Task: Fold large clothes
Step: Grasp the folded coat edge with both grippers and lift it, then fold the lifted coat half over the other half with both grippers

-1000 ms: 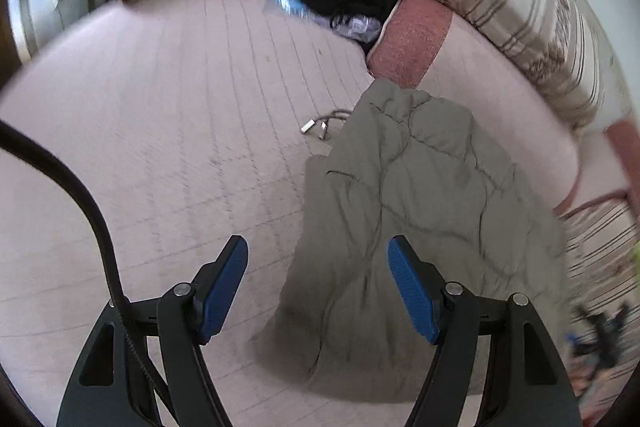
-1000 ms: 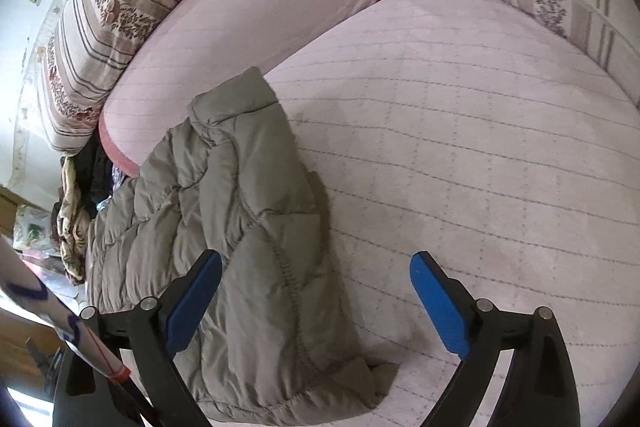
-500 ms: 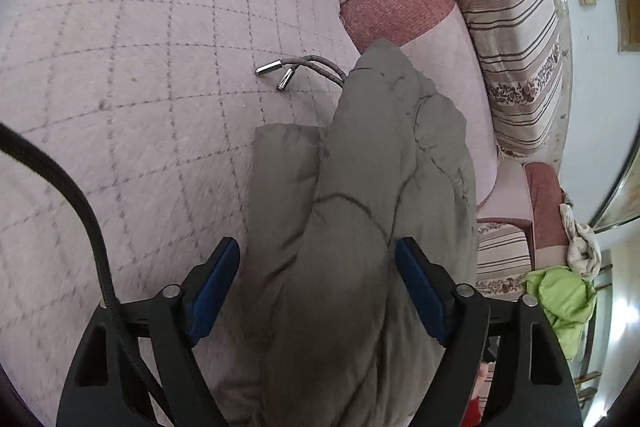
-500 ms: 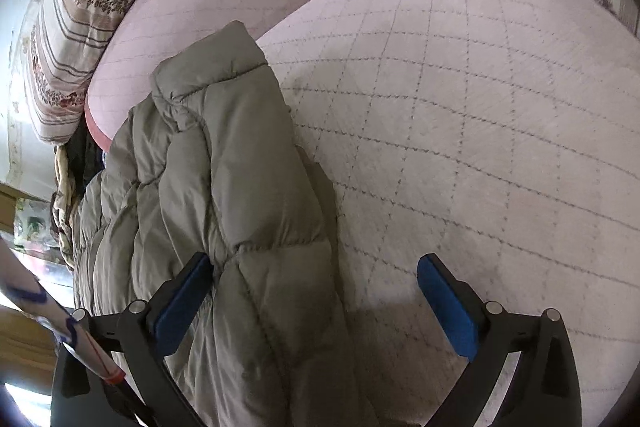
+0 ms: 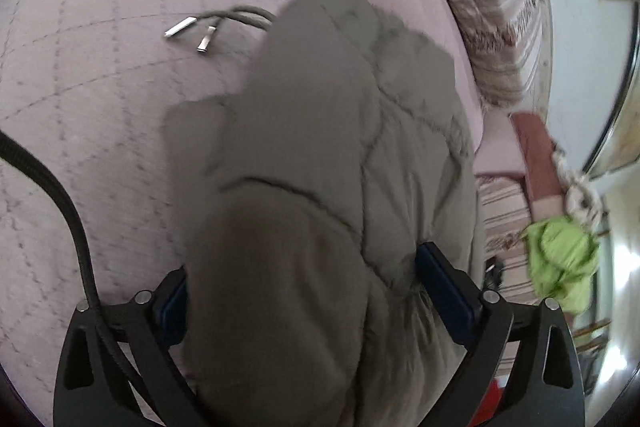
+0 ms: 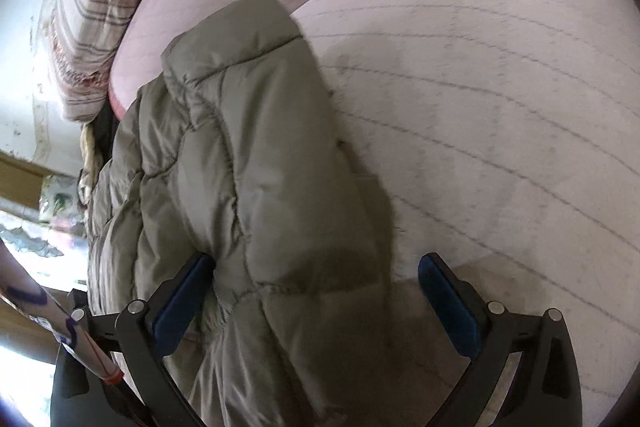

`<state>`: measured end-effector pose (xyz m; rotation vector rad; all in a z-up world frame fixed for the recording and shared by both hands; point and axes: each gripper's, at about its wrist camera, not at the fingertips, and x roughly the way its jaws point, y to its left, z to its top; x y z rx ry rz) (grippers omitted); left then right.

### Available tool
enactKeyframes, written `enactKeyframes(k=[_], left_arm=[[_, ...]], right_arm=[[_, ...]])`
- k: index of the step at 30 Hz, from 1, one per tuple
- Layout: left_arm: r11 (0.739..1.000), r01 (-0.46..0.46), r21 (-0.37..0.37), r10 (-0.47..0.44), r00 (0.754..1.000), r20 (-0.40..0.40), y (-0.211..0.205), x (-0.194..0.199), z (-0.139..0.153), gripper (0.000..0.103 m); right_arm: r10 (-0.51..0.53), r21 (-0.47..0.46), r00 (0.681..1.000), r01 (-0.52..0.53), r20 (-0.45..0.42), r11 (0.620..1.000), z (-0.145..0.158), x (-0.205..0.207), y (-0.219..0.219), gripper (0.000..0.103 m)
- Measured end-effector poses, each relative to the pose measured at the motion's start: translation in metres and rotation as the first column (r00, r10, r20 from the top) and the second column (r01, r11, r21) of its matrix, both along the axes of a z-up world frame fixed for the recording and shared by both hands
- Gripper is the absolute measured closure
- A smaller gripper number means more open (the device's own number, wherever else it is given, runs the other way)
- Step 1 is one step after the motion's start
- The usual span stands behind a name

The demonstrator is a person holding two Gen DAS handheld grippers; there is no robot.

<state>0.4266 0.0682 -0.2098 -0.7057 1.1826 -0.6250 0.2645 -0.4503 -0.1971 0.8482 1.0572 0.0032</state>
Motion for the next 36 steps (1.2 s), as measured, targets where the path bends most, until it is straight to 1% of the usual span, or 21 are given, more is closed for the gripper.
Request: enactKeyframes(k=[3,5,6,7,8,9,10,11,12,13,15,17,21,24,27,31,33,36], left_arm=[[1.0,-0.001,0.014,0.001,1.0,0.011,-0.005,-0.003,0.002,0.004],[1.0,-0.014,0.016,0.014,1.0,0.005,-0.005,-0.003,0.002,0.004],[0.999,-0.025,0.031,0.025,1.0,0.0,-0.006,-0.004,0.003,0.004],[0.998,-0.034,0.047,0.035,0.999,-0.003,-0.009,-0.004,0.005,0.006],[0.996,-0.05,0.078,0.05,0.999,-0.001,-0.012,-0.006,0.01,0.013],[0.991,-0.064,0.115,0.063,0.998,0.009,-0.016,-0.009,0.017,0.021],[0.987,-0.073,0.143,0.071,0.997,0.022,-0.02,-0.012,0.024,0.027],[0.981,-0.085,0.172,0.079,0.996,0.04,-0.023,-0.016,0.034,0.037],[0.977,-0.096,0.191,0.087,0.995,0.053,-0.024,-0.02,0.041,0.046],[0.973,-0.107,0.203,0.095,0.993,0.064,-0.024,-0.025,0.05,0.049],[0.971,-0.123,0.204,0.11,0.991,0.078,-0.021,-0.036,0.063,0.057],[0.969,-0.133,0.206,0.118,0.989,0.085,-0.017,-0.046,0.072,0.06],[0.963,-0.147,0.227,0.131,0.988,0.084,-0.012,-0.068,0.078,0.06],[0.96,-0.145,0.241,0.129,0.988,0.08,-0.011,-0.081,0.078,0.06],[0.959,-0.142,0.245,0.126,0.989,0.08,-0.007,-0.097,0.079,0.06],[0.952,-0.148,0.267,0.125,0.987,0.1,-0.008,-0.117,0.081,0.06],[0.945,-0.149,0.291,0.121,0.986,0.113,-0.01,-0.12,0.077,0.06],[0.941,-0.144,0.305,0.12,0.988,0.098,-0.008,-0.118,0.067,0.057]], right_arm=[[0.038,0.038,0.999,-0.038,0.02,0.999,-0.002,0.002,0.006,0.0],[0.031,0.049,0.999,-0.032,0.025,0.998,-0.002,-0.001,0.009,0.003],[0.023,0.069,0.999,-0.026,0.031,0.997,-0.002,-0.005,0.009,0.014],[0.002,0.111,0.999,-0.006,0.037,0.994,-0.001,-0.008,0.012,0.031],[-0.014,0.11,0.999,0.01,0.036,0.994,0.002,-0.01,0.014,0.035],[-0.024,0.084,0.999,0.02,0.04,0.996,0.009,-0.013,0.019,0.044],[-0.032,0.067,0.999,0.029,0.041,0.997,0.015,-0.015,0.024,0.052],[-0.038,0.058,0.998,0.035,0.042,0.998,0.021,-0.016,0.026,0.055],[-0.045,0.045,0.998,0.043,0.045,0.998,0.03,-0.019,0.03,0.062],[-0.049,0.032,0.997,0.048,0.051,0.998,0.039,-0.022,0.033,0.065],[-0.048,0.012,0.997,0.047,0.064,0.999,0.056,-0.029,0.037,0.067],[-0.039,-0.004,0.995,0.039,0.087,0.999,0.075,-0.037,0.041,0.068],[-0.012,-0.027,0.991,0.015,0.136,1.0,0.108,-0.055,0.053,0.069],[0.002,-0.045,0.99,0.005,0.143,0.999,0.118,-0.07,0.061,0.069],[-0.011,-0.034,0.99,0.016,0.143,0.999,0.114,-0.085,0.062,0.069],[-0.057,0.003,0.986,0.057,0.158,0.998,0.098,-0.106,0.056,0.069],[-0.087,0.01,0.982,0.086,0.167,0.996,0.083,-0.113,0.054,0.069],[-0.132,0.043,0.978,0.126,0.164,0.991,0.056,-0.119,0.048,0.069]])
